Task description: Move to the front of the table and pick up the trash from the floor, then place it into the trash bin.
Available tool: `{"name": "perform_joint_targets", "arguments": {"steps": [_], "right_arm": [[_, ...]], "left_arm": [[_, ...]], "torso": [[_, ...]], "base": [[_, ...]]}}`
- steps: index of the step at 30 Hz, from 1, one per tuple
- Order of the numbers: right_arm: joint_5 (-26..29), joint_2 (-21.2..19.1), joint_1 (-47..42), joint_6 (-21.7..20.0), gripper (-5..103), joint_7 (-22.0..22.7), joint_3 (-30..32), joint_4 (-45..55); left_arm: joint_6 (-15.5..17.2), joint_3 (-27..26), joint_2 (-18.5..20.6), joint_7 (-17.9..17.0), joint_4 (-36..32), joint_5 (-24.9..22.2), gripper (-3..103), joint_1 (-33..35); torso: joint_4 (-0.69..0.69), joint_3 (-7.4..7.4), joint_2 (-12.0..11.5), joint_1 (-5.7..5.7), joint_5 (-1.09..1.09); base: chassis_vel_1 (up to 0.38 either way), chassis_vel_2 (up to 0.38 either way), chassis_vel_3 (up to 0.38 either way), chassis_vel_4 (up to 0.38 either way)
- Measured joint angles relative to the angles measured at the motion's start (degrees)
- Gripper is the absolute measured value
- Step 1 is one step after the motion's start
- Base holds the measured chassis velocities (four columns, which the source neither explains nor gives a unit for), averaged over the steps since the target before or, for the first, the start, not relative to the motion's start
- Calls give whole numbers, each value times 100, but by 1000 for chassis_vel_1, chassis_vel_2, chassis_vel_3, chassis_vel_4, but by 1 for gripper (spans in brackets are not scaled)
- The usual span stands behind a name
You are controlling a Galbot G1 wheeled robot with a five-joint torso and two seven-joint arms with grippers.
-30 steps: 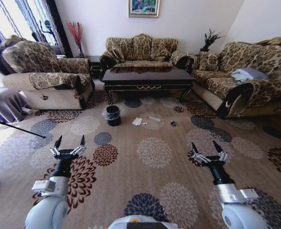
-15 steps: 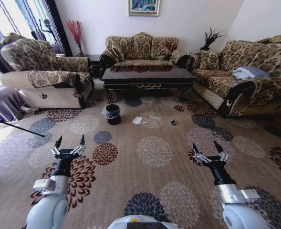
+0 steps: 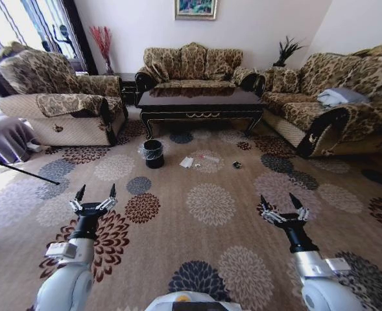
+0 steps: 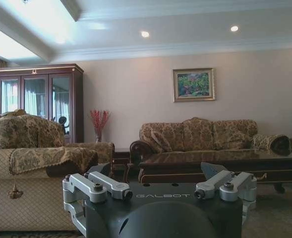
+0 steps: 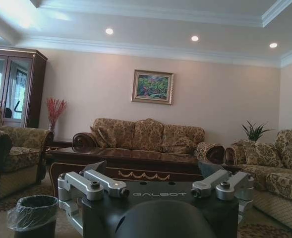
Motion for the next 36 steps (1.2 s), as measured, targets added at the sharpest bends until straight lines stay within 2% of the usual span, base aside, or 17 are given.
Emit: {"name": "perform_joint_targets", "arguments": {"steps": [36], "right_arm": [[142,118,22,-3,100,30,-16,-11]], "left_arm": [[5,25,-52,3,66,60,100,5]], "torso": [[0,-531,-816,-286,0]], "base": [[0,0,0,0]]}}
